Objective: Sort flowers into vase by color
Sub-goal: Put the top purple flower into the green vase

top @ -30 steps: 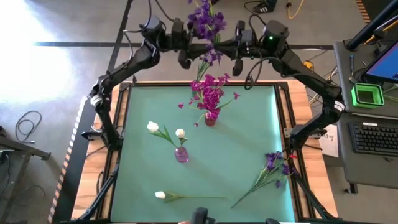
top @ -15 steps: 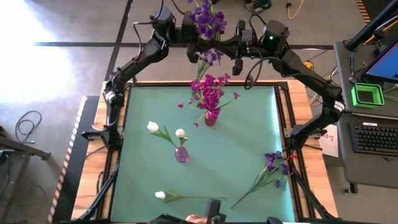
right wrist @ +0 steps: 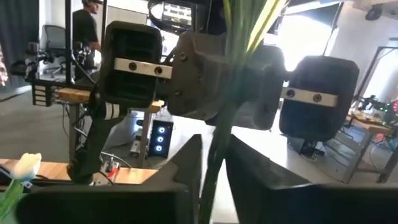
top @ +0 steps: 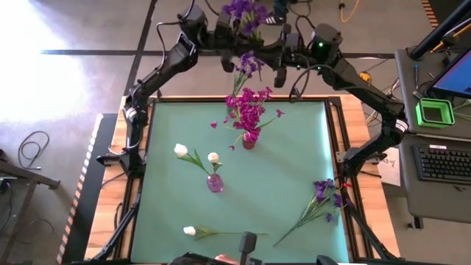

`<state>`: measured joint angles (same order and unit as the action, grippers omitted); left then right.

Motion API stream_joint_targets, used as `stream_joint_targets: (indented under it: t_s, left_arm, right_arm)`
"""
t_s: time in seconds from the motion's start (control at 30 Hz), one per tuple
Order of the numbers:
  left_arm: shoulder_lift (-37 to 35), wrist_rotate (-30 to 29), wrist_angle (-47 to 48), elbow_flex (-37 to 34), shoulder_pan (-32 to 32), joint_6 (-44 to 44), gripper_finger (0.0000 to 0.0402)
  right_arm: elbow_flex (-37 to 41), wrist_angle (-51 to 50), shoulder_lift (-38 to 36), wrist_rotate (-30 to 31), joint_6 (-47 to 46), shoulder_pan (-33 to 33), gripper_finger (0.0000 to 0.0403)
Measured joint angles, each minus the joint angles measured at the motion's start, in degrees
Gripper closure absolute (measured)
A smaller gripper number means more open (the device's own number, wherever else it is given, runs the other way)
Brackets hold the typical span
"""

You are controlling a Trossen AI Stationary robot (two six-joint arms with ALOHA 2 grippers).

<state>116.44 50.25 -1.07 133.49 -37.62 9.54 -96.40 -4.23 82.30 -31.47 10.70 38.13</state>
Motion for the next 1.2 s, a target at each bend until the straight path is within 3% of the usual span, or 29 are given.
stream_joint_targets:
  t_s: [0.17,0.47,0.87,1.2]
  left_arm:
    - [-0.44,0.08,0.01,0.0,-0.87,1.32,0.0399]
    - [-5.78,1.77,3.27,0.0,-8.65,0.79,0.0401]
    - [-8.48,1.28,23.82,-1.46,-20.7,-9.52,0.0402]
    - [-10.2,3.69,25.11,-11.04,-20.95,-14.42,0.0402]
  right_arm:
    - [0.0,-0.15,-0.37,0.98,-2.73,0.0,0.0279]
    - [0.0,-3.83,-3.17,15.74,-3.83,0.35,0.0212]
    - [0.07,-11.9,-3.43,16.52,-1.41,0.39,0.0206]
    - [1.24,-15.61,-3.53,16.51,-0.66,0.42,0.0206]
